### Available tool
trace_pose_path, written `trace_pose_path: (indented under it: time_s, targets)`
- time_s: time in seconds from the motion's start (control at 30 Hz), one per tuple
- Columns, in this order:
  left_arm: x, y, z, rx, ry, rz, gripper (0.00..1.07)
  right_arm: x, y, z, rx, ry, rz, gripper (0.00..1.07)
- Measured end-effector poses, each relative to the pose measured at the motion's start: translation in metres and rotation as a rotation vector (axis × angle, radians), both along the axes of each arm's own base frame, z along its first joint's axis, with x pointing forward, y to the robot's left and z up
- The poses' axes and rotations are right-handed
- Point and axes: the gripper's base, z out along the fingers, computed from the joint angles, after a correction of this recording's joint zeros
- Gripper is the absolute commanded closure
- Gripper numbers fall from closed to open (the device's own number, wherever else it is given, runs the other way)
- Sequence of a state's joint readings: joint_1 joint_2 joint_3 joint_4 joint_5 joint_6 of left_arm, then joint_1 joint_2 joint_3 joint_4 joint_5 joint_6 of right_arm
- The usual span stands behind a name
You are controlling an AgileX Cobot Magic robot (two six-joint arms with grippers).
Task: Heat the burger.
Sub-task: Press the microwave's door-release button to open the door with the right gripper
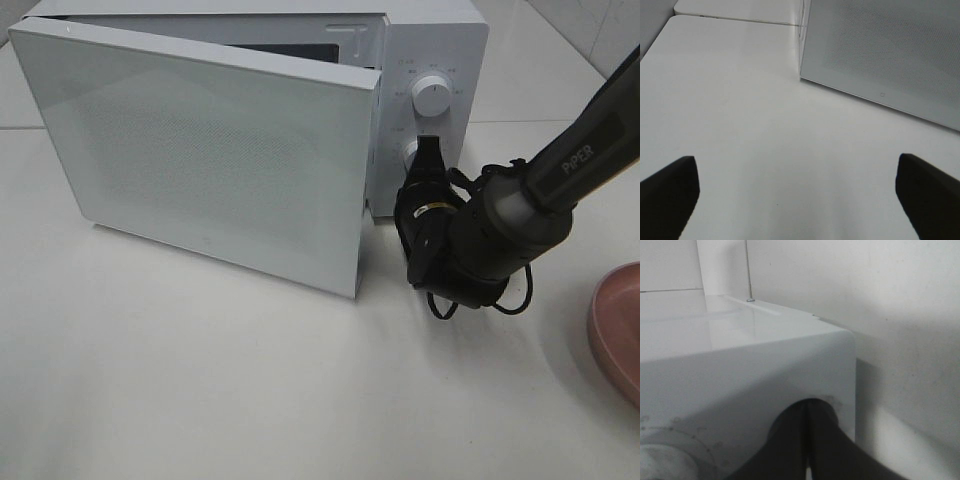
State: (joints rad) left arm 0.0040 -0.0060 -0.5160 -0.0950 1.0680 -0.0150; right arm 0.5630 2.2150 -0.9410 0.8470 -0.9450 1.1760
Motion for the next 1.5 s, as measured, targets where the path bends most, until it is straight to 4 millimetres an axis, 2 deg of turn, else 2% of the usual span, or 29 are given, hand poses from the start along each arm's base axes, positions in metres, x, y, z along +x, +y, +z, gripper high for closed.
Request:
trace_pose_path:
  time_s: [0.93,1.27,1.5]
  targets:
    - [0.000,0.000,0.000,0.000,0.000,0.000,0.07,0.001,0.003,0.000,0.008,0.045,0.022,1.07]
    - [0.000,0.000,0.000,0.000,0.000,0.000,0.07,0.000,0.000,0.008,-0.003,0.058,0.044,1.07]
    - [0.000,0.000,0.000,0.000,0.000,0.000,0.07,-0.007,-0.006,0.014,-0.043,0.070,0.090,1.07]
